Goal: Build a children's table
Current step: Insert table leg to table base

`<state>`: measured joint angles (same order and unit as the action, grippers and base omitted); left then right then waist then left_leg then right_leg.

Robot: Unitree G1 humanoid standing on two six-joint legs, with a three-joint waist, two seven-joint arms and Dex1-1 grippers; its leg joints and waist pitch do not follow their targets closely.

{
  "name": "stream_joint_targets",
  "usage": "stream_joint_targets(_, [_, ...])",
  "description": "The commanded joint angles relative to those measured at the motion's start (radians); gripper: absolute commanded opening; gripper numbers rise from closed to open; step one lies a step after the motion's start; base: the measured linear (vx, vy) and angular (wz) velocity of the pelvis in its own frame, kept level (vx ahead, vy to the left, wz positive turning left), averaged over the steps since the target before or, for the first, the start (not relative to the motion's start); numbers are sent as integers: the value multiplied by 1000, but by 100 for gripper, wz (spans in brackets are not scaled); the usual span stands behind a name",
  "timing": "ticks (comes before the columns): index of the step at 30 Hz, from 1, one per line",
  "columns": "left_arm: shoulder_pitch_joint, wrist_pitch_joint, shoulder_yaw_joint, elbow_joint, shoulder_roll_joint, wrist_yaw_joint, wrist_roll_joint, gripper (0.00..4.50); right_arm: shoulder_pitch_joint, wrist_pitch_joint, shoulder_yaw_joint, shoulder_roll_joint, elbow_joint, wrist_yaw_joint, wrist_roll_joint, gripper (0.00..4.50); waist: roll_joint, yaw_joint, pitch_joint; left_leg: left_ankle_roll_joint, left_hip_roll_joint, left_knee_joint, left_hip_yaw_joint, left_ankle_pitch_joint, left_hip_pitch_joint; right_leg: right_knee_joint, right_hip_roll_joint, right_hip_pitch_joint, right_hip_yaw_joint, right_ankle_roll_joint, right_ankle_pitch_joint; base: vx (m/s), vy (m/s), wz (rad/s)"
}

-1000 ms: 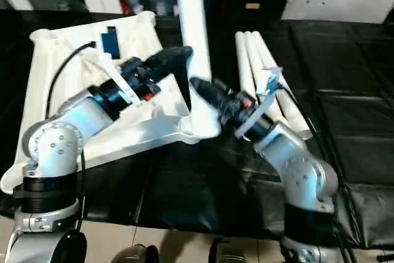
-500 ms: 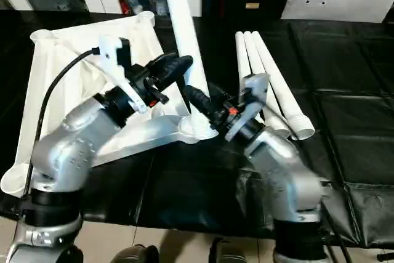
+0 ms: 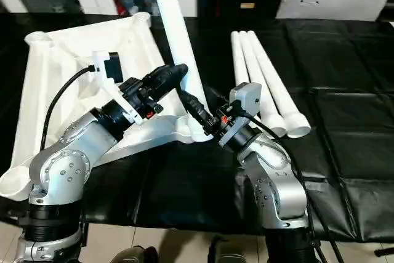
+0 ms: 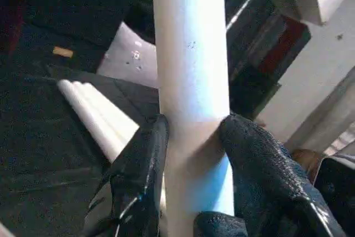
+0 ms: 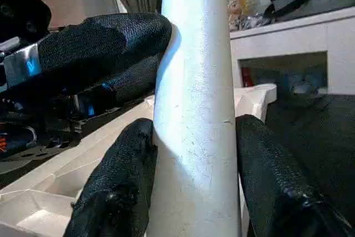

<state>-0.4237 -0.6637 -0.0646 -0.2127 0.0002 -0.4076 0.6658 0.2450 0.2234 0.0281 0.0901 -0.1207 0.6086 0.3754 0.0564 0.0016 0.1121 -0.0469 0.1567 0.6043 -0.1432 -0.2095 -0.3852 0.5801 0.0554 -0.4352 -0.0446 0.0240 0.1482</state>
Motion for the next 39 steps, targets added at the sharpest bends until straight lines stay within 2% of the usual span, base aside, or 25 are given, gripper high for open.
stream_joint_targets(1, [-10, -29, 25, 7, -11, -14, 29, 226, 20, -21, 59, -9, -8, 28, -13, 185, -2, 0, -78, 143, 46, -57, 4, -34, 1, -55, 63, 82, 35, 238, 150, 0, 0, 0])
stream_joint_targets(5, [-1, -37, 30, -7, 7, -83, 75, 226, 23, -49, 71, -5, 4, 36, -35, 185, -3, 1, -79, 152, 47, -57, 4, -25, 3, -53, 63, 79, 35, 241, 150, 0, 0, 0])
stream_joint_targets(7, [5, -15, 44, 0, 33, -147, 68, 226, 22, -58, 75, 0, 10, 48, -37, 185, -4, 1, -79, 158, 48, -58, 5, -25, 5, -53, 62, 79, 35, 240, 153, 0, 0, 0])
stream_joint_targets(11, [17, 48, 84, 55, 107, -308, 30, 226, 7, -69, 79, 14, -3, 55, -36, 184, 0, 1, -82, 170, 46, -57, 5, -8, 9, -51, 61, 77, 35, 232, 147, 0, 0, 0])
stream_joint_targets(14, [11, 66, 75, 93, 123, -362, 35, 232, -9, -73, 82, 24, -19, 63, -38, 183, 4, 0, -83, 165, 49, -55, 5, 1, 9, -46, 64, 79, 36, 246, 117, 0, 0, 0])
stream_joint_targets(15, [7, 63, 76, 114, 138, -402, 45, 263, -23, -79, 85, 30, -27, 67, -42, 183, 3, 0, -83, 165, 49, -56, 5, -1, 9, -46, 64, 79, 35, 248, 114, 0, 0, 0])
stream_joint_targets(17, [5, 60, 81, 130, 153, -440, 50, 272, -33, -81, 87, 36, -33, 72, -43, 183, 4, 1, -83, 159, 49, -57, 4, -16, 9, -46, 65, 81, 36, 251, 123, 0, 0, 0])
stream_joint_targets(20, [-5, 97, 112, 192, 191, -496, 0, 274, -59, -94, 98, 50, -41, 83, -56, 183, 7, -2, -81, 145, 49, -59, 3, -51, 11, -51, 63, 79, 36, 246, 152, 0, 0, 0])
stream_joint_targets(21, [-13, 134, 129, 225, 208, -518, -31, 291, -67, -104, 105, 60, -39, 87, -64, 183, 6, -1, -80, 137, 48, -60, 5, -62, 10, -52, 64, 81, 36, 241, 164, 0, 0, 0])
stream_joint_targets(22, [-18, 150, 131, 240, 213, -521, -45, 319, -70, -110, 109, 66, -37, 89, -71, 183, 7, -2, -80, 132, 49, -61, 3, -69, 11, -51, 64, 80, 37, 240, 168, 0, 0, 0])
stream_joint_targets(23, [-21, 161, 131, 251, 215, -525, -54, 319, -72, -113, 112, 70, -36, 89, -76, 183, 6, -2, -80, 125, 48, -61, 4, -78, 11, -53, 65, 81, 37, 236, 178, 0, 0, 0])
stream_joint_targets(24, [-24, 165, 126, 260, 214, -528, -55, 313, -74, -118, 114, 71, -34, 89, -81, 183, 15, -2, -82, 120, 50, -60, 5, -80, 12, -49, 67, 81, 38, 241, 169, 0, 0, 0])
stream_joint_targets(26, [-28, 174, 123, 271, 215, -536, -63, 323, -74, -127, 118, 71, -30, 86, -88, 183, 7, -4, -82, 116, 50, -62, 4, -87, 9, -51, 67, 83, 38, 246, 162, 0, 0, 0])
stream_joint_targets(27, [-28, 178, 125, 271, 217, -539, -68, 359, -72, -130, 120, 70, -27, 84, -92, 183, 7, -4, -82, 114, 49, -62, 4, -88, 8, -50, 67, 84, 39, 248, 159, 0, 0, 0])
stream_joint_targets(30, [-28, 209, 135, 271, 219, -530, -95, 372, -68, -139, 122, 66, -20, 74, -100, 183, 7, -5, -81, 111, 50, -62, 4, -96, 8, -52, 67, 83, 39, 247, 176, 0, 0, 0])
stream_joint_targets(31, [-26, 219, 136, 267, 213, -523, -98, 372, -65, -142, 120, 63, -14, 68, -103, 183, 4, -5, -82, 110, 50, -61, 4, -93, 8, -52, 68, 84, 40, 247, 173, 0, 0, 0])
stream_joint_targets(34, [-11, 253, 114, 240, 166, -471, -84, 406, -53, -170, 112, 54, 15, 42, -119, 183, 7, -3, -84, 110, 51, -60, 3, -87, 8, -50, 69, 84, 39, 254, 160, 0, 0, 0])
stream_joint_targets(35, [-5, 260, 111, 234, 157, -459, -84, 354, -51, -174, 112, 53, 19, 38, -121, 183, 6, -4, -84, 113, 52, -59, 3, -83, 7, -49, 68, 84, 39, 258, 147, 0, 0, 0])
stream_joint_targets(37, [7, 267, 111, 221, 142, -449, -80, 348, -47, -176, 109, 48, 23, 31, -118, 183, 4, -4, -84, 119, 51, -59, 3, -84, 5, -48, 67, 85, 39, 258, 142, 0, 0, 0])
stream_joint_targets(39, [28, 296, 122, 208, 129, -435, -105, 364, -42, -182, 108, 42, 32, 20, -121, 183, 3, -6, -84, 126, 50, -58, 3, -87, 3, -52, 68, 86, 38, 249, 162, 0, 0, 0])
